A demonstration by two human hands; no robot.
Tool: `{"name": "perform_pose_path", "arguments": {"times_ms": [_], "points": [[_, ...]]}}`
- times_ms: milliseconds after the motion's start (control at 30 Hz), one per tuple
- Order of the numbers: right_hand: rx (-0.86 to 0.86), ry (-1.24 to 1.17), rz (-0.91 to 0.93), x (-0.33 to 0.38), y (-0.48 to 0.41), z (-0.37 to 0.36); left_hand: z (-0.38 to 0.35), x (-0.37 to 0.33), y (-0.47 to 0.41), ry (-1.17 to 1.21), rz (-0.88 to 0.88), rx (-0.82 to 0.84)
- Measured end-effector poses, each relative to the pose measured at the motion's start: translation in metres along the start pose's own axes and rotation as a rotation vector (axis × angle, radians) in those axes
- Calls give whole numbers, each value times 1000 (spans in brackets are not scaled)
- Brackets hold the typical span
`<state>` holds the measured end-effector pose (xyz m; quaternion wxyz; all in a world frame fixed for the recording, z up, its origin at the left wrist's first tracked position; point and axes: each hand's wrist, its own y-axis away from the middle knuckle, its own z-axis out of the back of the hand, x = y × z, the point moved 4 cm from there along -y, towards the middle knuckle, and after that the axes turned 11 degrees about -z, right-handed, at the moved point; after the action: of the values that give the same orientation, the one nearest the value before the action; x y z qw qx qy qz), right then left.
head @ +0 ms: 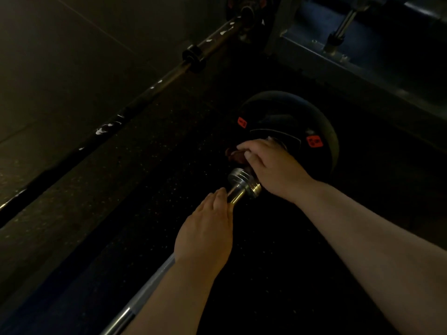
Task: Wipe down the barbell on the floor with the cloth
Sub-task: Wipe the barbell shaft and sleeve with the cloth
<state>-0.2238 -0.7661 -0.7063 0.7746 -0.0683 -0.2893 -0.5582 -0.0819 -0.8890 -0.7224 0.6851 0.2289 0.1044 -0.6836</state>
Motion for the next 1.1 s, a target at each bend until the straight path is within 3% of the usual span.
{"name": "perform_pose_path", "arguments": {"times_ms": [167,333,433,600,767,900,1100], "points": [[-134,-230,57,-15,56,-29,-1,-1,-1,25,37,-11],[-95,-3,153,-20,33,-9,-1,-3,2,41,18,3],[-104,75,104,-14,-5,2,-1,0,2,26,-8,11],[-220,-281,-26,1,33,-16,1,0,0,1,10,24],[-184,-146,152,3,57,-17,-1,-3,1,-3,21,22],[-271,-318,-17,-2,54,-21,2,-4,7,-15,27,23],[-323,-68,256,11,75,-35,10,9,45,-31,196,70]]}}
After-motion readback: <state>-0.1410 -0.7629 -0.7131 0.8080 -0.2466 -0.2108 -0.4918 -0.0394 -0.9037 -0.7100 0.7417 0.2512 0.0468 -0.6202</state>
